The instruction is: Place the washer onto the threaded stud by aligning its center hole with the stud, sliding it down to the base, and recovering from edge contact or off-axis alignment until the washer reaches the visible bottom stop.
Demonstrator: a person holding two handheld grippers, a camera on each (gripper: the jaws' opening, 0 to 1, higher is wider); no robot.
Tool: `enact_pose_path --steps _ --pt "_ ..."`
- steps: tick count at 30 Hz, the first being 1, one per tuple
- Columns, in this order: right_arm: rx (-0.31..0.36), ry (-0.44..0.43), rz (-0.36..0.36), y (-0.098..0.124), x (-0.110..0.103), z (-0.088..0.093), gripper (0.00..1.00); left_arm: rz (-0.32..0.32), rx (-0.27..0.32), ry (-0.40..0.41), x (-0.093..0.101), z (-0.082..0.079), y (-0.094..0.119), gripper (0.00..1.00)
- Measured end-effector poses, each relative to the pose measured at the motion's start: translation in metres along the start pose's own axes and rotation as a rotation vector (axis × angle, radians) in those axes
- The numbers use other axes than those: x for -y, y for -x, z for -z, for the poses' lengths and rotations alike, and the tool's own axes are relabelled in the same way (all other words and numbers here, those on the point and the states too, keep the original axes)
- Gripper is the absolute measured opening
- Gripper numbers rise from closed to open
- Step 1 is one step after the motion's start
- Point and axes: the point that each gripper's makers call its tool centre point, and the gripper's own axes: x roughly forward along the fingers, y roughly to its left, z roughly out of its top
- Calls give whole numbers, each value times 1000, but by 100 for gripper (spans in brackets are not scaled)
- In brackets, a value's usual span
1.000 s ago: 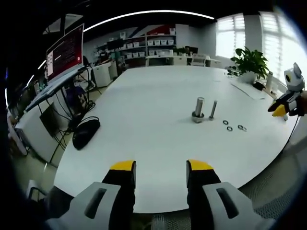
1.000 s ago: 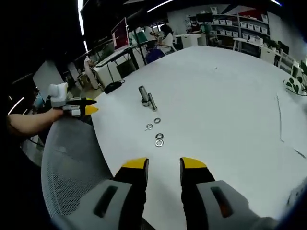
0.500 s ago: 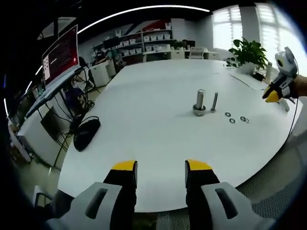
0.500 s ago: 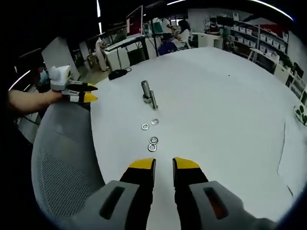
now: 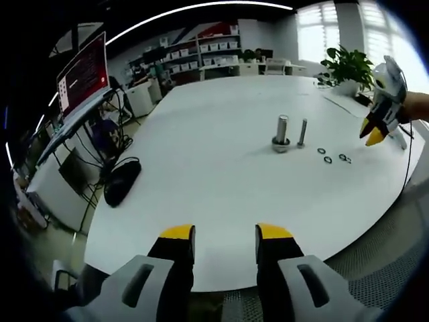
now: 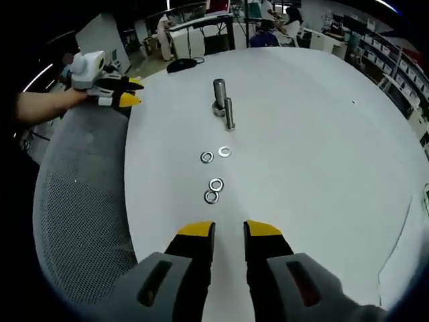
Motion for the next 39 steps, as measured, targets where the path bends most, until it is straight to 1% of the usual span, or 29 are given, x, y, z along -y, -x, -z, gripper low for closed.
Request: enact_pose_path --steps 1,3,4,7,10,14,16,18,19,20,22,24,26,27,29,34,39 --pt "-6 1 1 -1 1 -1 20 -4 1 -7 -1 0 0 33" --pt "-24 7 -6 -6 3 -3 20 2 17 11 0 -3 1 31" --pt "-27 10 -11 -8 1 -5 20 1 16 10 0 -3 1 30" --pt "-67 62 -47 -18 -7 -8 20 -12 3 2 -2 -1 0 29" --pt "-117 111 -73 -31 -17 -7 20 -19 9 9 -3 -1 1 28" --pt "-152 144 -98 -41 -26 -7 20 -21 17 20 -5 -1 1 26" --pt "-178 162 -104 -44 -27 -5 20 -19 19 20 -5 -1 1 25" --pt "-189 171 -105 -47 -28 -5 20 -16 31 25 -5 -3 1 23" --pt "-206 187 -106 -49 -28 -4 20 -13 55 41 -5 -7 2 23" --pt "-201 230 -103 -49 -26 -8 19 -14 50 42 -6 -6 3 23" --pt "-221 225 -92 -50 -26 -8 19 -13 29 27 -5 -2 1 23" --pt "-260 280 -84 -50 -25 -7 19 -12 34 22 -5 -3 1 23" --pt "-302 319 -70 -51 -25 -6 19 -16 37 28 -6 -3 1 22" --pt "-312 328 -58 -52 -26 -7 19 -17 35 22 -6 -3 1 22" --pt "-326 319 -64 -52 -26 -8 19 -12 20 11 -5 -1 1 21" --pt "-342 290 -83 -53 -21 -9 16 -8 17 9 -4 0 1 21" --pt "-350 304 -82 -53 -23 -8 16 -10 12 10 -4 1 1 20"
